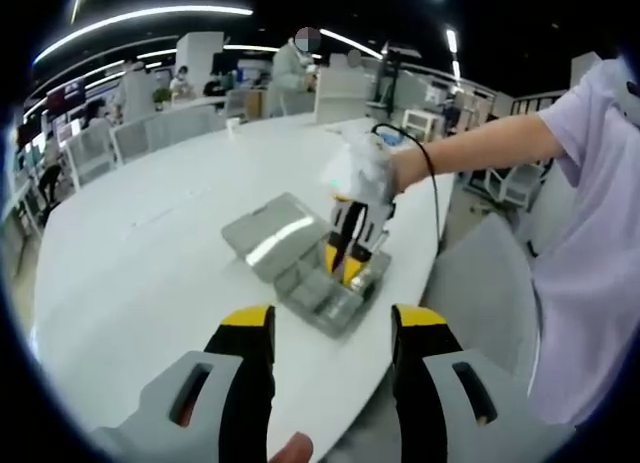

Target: Insert the divider into the dual guide fixture by aligning both edges with the guide slots and pushing it downward to the bottom, including one-sided entry, uneven engagement, binding, and posture correction.

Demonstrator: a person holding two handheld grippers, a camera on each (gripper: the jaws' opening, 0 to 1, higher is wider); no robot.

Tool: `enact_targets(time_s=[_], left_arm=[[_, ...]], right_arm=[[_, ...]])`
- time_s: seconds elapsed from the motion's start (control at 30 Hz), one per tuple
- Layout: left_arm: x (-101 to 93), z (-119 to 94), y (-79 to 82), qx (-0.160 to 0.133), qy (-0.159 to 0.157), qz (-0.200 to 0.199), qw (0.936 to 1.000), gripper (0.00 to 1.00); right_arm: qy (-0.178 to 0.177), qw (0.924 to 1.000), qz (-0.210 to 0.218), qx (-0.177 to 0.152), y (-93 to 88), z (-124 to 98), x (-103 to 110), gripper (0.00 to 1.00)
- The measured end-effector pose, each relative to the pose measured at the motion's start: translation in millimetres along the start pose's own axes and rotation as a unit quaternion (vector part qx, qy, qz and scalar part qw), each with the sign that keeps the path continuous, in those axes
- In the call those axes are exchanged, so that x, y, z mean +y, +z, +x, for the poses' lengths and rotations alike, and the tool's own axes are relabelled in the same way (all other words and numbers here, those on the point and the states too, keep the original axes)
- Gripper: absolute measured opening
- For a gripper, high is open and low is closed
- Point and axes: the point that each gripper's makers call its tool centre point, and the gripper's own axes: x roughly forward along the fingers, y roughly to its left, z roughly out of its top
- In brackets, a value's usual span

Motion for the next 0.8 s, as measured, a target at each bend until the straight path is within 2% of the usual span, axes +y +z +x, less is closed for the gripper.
enact_targets(time_s=[0.27, 0.43, 0.6, 0.8], left_arm=[[-0.9, -0.7, -6.0, 0.002, 0.001, -0.007, 1.0, 0.48], [-2.1, -0.8, -2.8, -0.01, 0.004, -0.021, 0.9997, 0.5], [-6.2, -4.3, -0.1, -0.015, 0.003, -0.028, 0.9995, 0.53], [-11.9, -4.6, -5.1, -0.009, 0.0, -0.025, 0.9996, 0.53]], right_arm=[[-0.023, 0.999, 0.026, -0.028, -4.7, -18.2, -0.6, 0.15], [-0.039, 0.9959, 0.049, -0.065, -6.5, -34.4, 5.0, 0.16], [-0.059, 0.9887, 0.07, -0.119, -3.6, -58.4, 18.0, 0.18], [-0.079, 0.9779, 0.089, -0.172, -8.3, -86.5, 31.7, 0.22]])
